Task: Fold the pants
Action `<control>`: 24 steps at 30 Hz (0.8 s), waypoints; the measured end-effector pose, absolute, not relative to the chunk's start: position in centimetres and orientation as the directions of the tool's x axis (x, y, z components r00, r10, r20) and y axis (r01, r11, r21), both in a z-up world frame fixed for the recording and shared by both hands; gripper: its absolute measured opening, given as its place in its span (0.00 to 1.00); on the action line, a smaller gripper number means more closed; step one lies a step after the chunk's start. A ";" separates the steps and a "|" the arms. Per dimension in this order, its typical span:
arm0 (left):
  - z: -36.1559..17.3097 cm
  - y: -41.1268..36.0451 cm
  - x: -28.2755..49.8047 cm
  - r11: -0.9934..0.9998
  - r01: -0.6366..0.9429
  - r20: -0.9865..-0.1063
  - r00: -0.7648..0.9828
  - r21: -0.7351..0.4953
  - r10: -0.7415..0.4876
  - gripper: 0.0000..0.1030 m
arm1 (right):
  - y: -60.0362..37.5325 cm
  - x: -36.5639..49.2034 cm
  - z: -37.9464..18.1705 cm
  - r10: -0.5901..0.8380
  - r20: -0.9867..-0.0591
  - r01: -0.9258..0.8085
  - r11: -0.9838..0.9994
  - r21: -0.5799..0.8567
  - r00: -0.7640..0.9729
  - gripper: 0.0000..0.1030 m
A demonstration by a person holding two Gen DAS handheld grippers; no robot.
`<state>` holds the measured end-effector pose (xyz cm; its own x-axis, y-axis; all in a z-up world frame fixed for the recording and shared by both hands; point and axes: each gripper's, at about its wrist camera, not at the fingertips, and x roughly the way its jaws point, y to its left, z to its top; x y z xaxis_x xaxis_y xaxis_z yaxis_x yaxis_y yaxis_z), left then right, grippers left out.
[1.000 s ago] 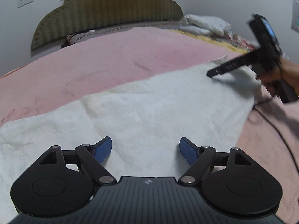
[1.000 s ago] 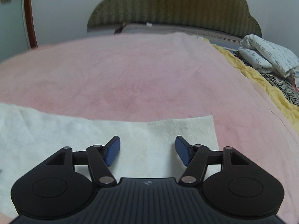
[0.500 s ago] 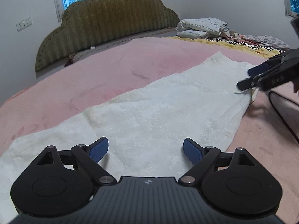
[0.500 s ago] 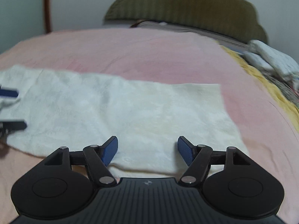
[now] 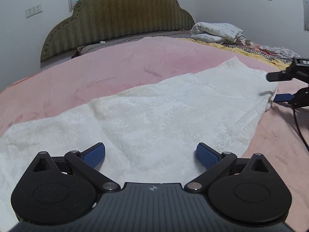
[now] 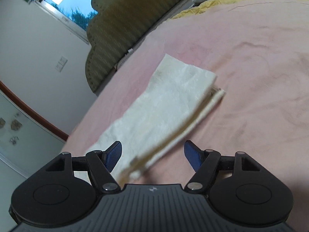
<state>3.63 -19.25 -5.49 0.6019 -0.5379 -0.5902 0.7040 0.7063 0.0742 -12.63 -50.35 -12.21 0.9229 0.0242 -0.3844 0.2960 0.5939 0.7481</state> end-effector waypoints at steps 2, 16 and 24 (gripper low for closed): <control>-5.6 -19.1 3.9 0.709 0.703 -0.599 0.590 0.051 -0.542 1.00 | -51.1 -11.4 -12.5 -0.001 -0.358 0.292 0.578 0.762 0.934 0.70; -5.5 -18.6 4.6 0.715 0.699 -0.606 0.560 -0.019 -0.564 0.99 | -54.2 -6.5 -13.7 -0.097 -0.374 0.355 0.593 0.722 0.922 0.11; -3.7 -15.2 8.4 0.638 0.528 -0.482 0.417 -0.561 -0.770 0.98 | -47.5 -5.4 -7.9 -0.196 -0.353 0.328 0.870 0.368 0.915 0.10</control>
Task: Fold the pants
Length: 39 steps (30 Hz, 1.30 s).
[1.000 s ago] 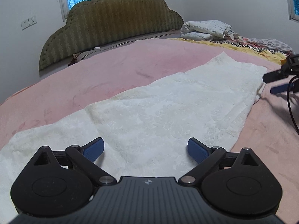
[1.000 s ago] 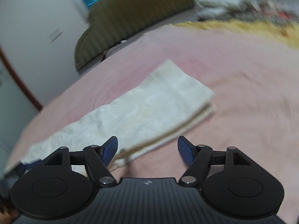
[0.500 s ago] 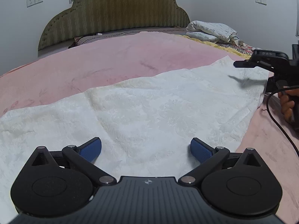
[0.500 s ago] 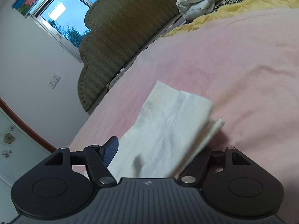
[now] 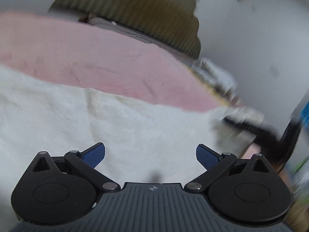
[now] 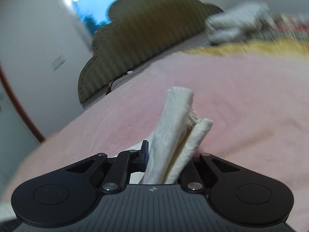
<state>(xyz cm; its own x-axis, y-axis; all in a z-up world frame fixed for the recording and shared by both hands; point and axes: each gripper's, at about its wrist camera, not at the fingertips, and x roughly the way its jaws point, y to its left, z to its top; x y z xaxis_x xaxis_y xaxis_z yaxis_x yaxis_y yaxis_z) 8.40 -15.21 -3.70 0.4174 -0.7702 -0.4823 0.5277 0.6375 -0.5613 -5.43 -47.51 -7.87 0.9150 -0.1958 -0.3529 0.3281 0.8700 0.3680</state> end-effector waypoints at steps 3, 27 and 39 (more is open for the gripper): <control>-3.8 -14.3 9.8 0.544 0.422 -0.414 0.364 -0.725 -0.834 0.98 | -42.4 -4.6 -6.0 -0.201 -0.329 0.261 0.953 0.151 0.923 0.10; -5.4 -12.8 15.1 0.448 0.268 -0.341 0.363 -0.853 -0.867 0.40 | -24.2 -2.4 -7.6 0.023 -0.384 -0.125 0.961 -0.245 0.923 0.12; -1.5 -7.8 13.0 0.789 0.412 -0.479 0.634 -0.457 -0.608 0.11 | -17.6 0.8 -7.3 0.195 -0.386 -0.317 0.906 -0.282 0.902 0.12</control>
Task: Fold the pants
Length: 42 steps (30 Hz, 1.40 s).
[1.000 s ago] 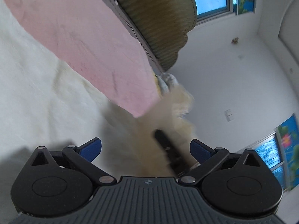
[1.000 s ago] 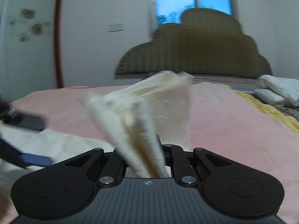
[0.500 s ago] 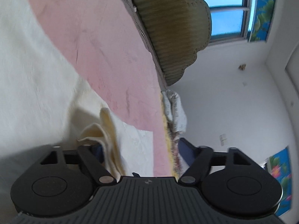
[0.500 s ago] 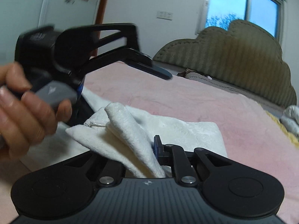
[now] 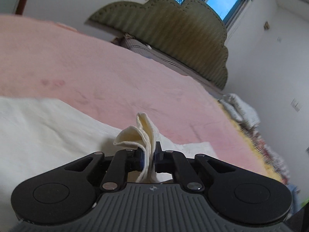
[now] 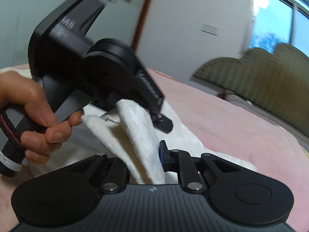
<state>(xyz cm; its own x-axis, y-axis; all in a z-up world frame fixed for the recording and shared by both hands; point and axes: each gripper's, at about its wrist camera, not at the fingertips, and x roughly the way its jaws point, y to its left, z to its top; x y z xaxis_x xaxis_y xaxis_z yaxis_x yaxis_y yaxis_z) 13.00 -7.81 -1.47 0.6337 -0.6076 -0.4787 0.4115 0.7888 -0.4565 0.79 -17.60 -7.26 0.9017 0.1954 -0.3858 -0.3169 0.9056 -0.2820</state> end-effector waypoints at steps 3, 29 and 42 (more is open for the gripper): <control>-1.6 -6.7 12.7 0.830 0.394 -0.505 0.661 -0.395 -0.554 0.10 | -16.0 1.5 -7.9 0.229 -0.409 -0.360 0.890 -0.279 0.883 0.12; 0.8 -7.5 12.5 0.852 0.432 -0.540 0.660 -0.298 -0.523 0.70 | -27.0 4.4 -7.6 0.149 -0.601 -0.183 0.983 0.005 0.785 0.45; -0.2 -5.0 12.8 0.947 0.280 -0.562 0.764 -0.155 -0.318 0.83 | -16.6 -2.1 -5.7 0.354 -0.418 -0.461 0.867 -0.190 0.837 0.46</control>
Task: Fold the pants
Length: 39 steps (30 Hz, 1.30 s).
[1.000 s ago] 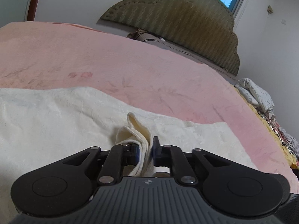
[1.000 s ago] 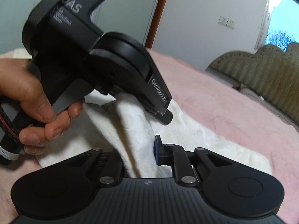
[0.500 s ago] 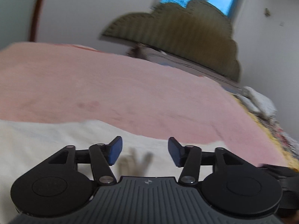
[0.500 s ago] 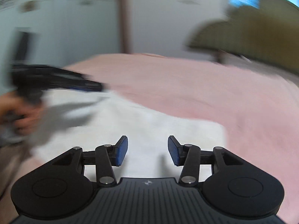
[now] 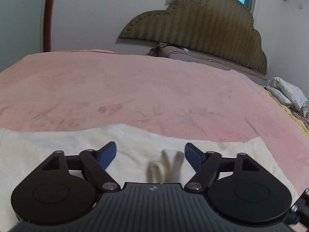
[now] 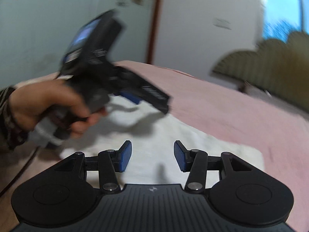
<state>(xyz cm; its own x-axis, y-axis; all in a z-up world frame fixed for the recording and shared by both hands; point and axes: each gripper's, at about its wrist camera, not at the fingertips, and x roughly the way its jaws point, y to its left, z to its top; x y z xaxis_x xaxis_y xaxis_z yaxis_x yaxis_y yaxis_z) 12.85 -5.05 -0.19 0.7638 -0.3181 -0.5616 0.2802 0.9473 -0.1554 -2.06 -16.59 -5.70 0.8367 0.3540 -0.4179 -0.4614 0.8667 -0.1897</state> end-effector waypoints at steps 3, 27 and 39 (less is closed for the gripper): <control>0.0 -3.8 12.1 0.957 0.248 -0.576 0.765 -0.150 -0.289 0.85 | -15.4 -1.9 -6.3 0.378 -0.429 -0.490 0.852 -0.185 0.820 0.46; -2.2 -2.9 10.1 0.985 0.169 -0.612 0.782 0.019 -0.122 0.95 | -16.6 -1.0 -9.3 0.394 -0.504 -0.466 0.884 -0.018 0.768 0.58; -2.7 -3.3 10.1 0.987 0.157 -0.603 0.791 0.037 -0.103 1.00 | -16.3 -0.1 -9.7 0.398 -0.530 -0.465 0.885 0.007 0.749 0.74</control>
<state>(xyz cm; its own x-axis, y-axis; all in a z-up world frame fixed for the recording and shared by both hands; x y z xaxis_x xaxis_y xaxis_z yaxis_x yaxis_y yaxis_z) 10.07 -3.32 -2.68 0.7907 -0.1030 -0.6035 0.1568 0.9869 0.0370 -0.12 -16.33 -9.68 0.7488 0.3975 -0.5304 -0.4649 0.8853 0.0072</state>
